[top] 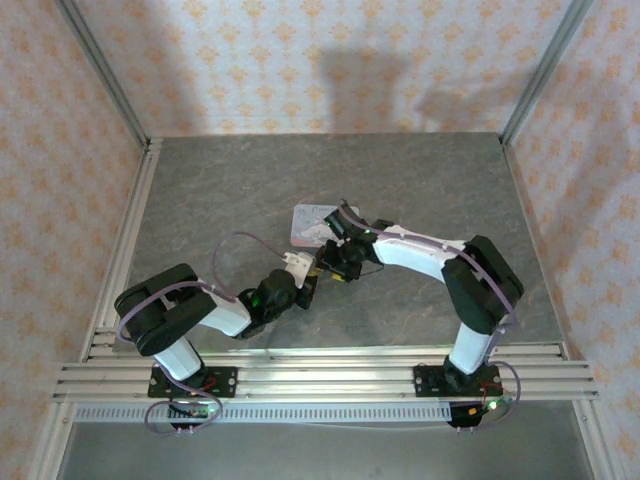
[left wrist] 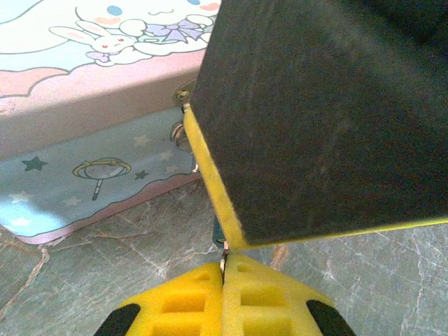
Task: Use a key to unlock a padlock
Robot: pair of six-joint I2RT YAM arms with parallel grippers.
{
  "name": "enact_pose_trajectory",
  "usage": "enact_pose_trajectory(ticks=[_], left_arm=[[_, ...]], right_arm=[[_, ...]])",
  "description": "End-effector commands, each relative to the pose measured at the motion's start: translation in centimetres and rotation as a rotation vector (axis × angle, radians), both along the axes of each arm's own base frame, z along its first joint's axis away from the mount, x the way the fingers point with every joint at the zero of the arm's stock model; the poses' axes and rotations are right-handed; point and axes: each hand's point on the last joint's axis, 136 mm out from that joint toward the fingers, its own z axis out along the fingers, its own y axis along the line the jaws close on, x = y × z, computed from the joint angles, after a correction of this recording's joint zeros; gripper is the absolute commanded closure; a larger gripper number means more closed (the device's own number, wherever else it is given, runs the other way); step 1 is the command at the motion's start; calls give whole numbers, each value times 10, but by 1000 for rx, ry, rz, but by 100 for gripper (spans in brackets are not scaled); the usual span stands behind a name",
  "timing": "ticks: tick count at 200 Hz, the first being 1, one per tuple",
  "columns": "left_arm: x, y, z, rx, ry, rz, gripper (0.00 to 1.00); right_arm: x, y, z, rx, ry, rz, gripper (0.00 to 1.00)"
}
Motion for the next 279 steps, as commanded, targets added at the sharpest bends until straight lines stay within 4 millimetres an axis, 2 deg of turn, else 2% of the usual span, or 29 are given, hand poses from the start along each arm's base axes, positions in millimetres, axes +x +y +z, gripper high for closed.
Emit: enact_pose_trajectory(ticks=[1, 32, 90, 113, 134, 161, 181, 205, 244, 279], left_arm=[[3, -7, 13, -4, -38, -14, 100], [4, -8, 13, -2, -38, -16, 100], [4, -7, 13, 4, -39, -17, 100], [3, -8, 13, 4, -38, -20, 100], [2, -9, 13, 3, -37, -27, 100], [-1, -10, 17, -6, -36, -43, 100], [-4, -6, 20, -15, -31, -36, 79], [-10, 2, 26, -20, -17, -26, 67], [-20, 23, 31, 5, 3, 16, 66], [-23, 47, 37, 10, 10, 93, 66]], right_arm=[[11, 5, 6, -2, -27, -16, 52], [14, 9, 4, -5, -22, -19, 55], [13, 10, 2, -23, -15, -11, 72], [13, 9, 1, -30, -15, -11, 82], [13, 8, 2, -35, -22, -8, 100], [13, 5, 5, -45, -52, 23, 100], [14, -1, 10, -70, -98, 65, 100], [14, -10, 17, -114, -156, 126, 100], [8, -26, 15, -183, -172, 175, 100], [9, -28, 9, -129, -158, 132, 100]])
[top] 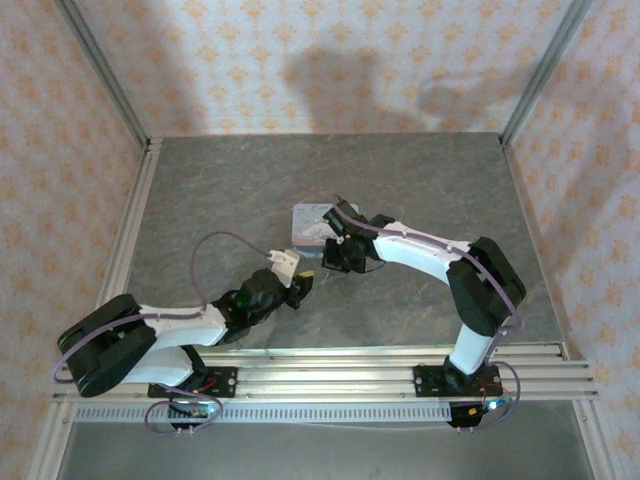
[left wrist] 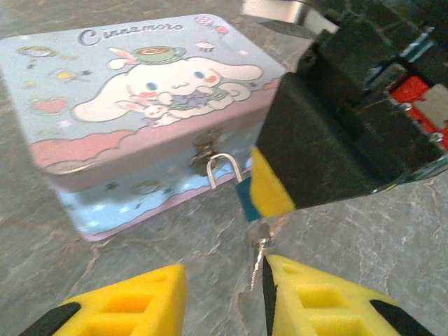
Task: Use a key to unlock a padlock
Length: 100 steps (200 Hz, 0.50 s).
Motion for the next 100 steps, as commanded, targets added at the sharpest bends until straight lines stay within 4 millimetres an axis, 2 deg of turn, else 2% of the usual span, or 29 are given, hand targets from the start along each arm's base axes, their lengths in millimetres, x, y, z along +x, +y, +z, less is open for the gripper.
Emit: enact_pose_trajectory(ticks=[1, 46, 100], left_arm=[[-4, 25, -14, 55, 49, 80, 66], [-10, 50, -6, 36, 32, 149, 66], [-21, 74, 10, -23, -9, 194, 65]], right_arm=[[0, -11, -2, 0, -14, -21, 100], [4, -4, -4, 74, 7, -104, 100], [14, 0, -18, 214, 41, -358, 100]])
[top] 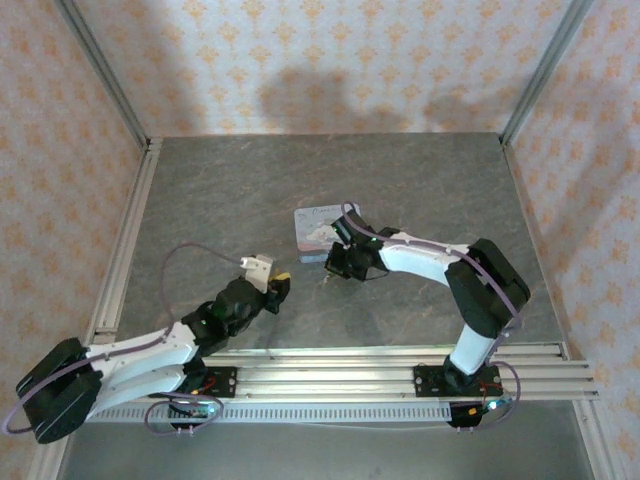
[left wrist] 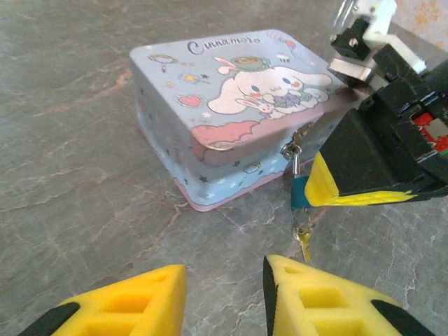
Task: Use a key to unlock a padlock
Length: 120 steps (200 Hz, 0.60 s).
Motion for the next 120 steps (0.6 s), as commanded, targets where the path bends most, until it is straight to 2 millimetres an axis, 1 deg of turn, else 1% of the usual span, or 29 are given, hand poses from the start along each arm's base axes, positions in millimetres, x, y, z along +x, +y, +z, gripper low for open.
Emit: enact_pose_trajectory(ticks=[1, 19, 56, 87, 120], left_arm=[[-4, 21, -4, 7, 7, 67, 65], [-8, 28, 1, -11, -9, 78, 65], [-16, 44, 10, -44, -41, 103, 65], [-22, 54, 17, -85, -66, 116, 65], [-26, 55, 23, -96, -58, 108, 66]], right_arm=[[12, 1, 2, 89, 6, -178, 100], [16, 1, 2, 109, 1, -242, 100], [26, -5, 12, 88, -48, -319, 100], [29, -5, 13, 49, -59, -322, 100], [28, -9, 13, 4, -61, -308, 100]])
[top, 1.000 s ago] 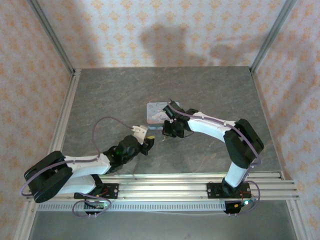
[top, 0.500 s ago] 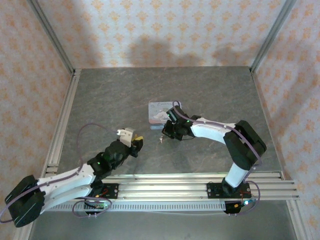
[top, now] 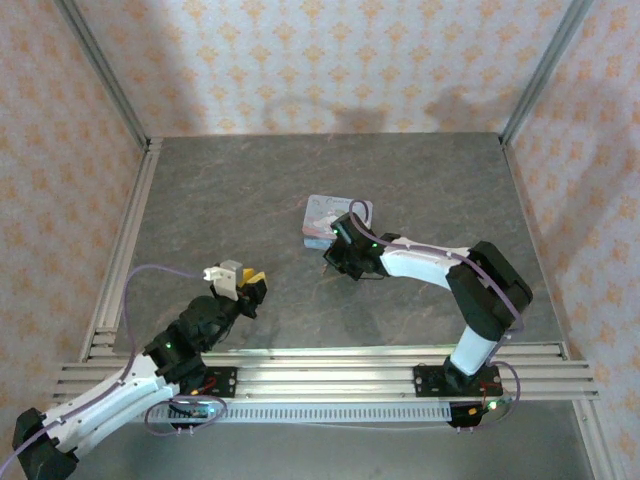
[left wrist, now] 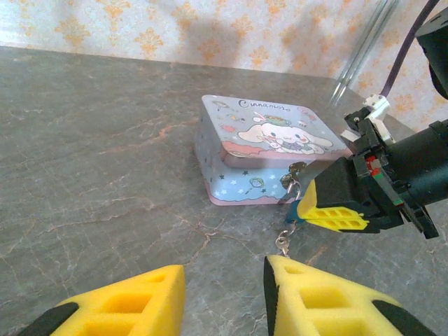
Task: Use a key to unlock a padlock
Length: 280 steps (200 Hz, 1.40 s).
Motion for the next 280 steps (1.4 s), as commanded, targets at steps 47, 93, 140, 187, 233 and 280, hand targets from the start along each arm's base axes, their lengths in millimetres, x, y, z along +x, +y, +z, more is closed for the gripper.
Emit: enact_pose_trajectory(ticks=[47, 93, 140, 187, 233, 280], left_arm=[[5, -9, -8, 148, 162, -32, 67], [22, -44, -8, 210, 264, -110, 67], [31, -57, -11, 226, 300, -127, 66], [34, -62, -18, 233, 337, -134, 66], [36, -67, -20, 245, 357, -143, 66], [37, -69, -22, 252, 370, -151, 66]], right_arm=[[2, -19, 18, -156, -6, 38, 100], [15, -47, 25, -152, -39, -64, 100], [29, -28, 25, -41, -108, 16, 100], [35, -19, 50, 1, -181, 74, 100], [32, -39, 3, 61, -63, -98, 100], [36, -46, 2, 106, -104, -170, 100]])
